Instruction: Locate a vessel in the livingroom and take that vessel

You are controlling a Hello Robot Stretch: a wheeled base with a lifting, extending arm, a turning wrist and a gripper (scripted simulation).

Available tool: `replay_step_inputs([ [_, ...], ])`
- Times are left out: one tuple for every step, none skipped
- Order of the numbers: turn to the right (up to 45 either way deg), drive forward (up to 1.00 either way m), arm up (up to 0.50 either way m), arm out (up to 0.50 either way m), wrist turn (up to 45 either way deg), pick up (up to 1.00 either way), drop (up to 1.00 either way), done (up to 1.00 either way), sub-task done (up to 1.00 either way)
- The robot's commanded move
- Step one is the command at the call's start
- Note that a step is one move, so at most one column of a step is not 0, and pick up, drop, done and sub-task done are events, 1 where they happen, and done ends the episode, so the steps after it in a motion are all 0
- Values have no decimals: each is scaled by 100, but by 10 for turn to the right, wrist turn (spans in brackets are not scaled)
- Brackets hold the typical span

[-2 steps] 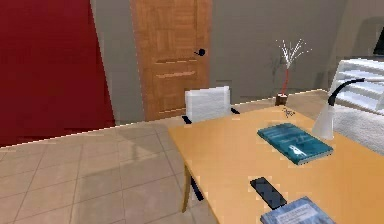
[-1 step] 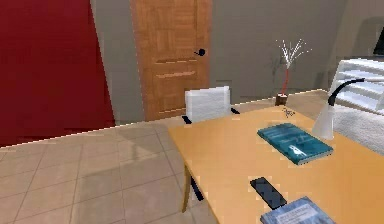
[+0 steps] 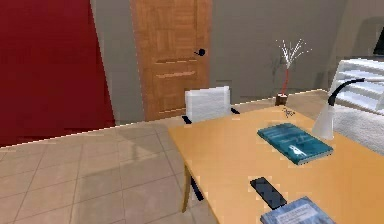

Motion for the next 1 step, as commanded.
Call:
replay_step_inputs([
  [0, 0, 0, 0, 450, 0, 0, 0, 0],
])
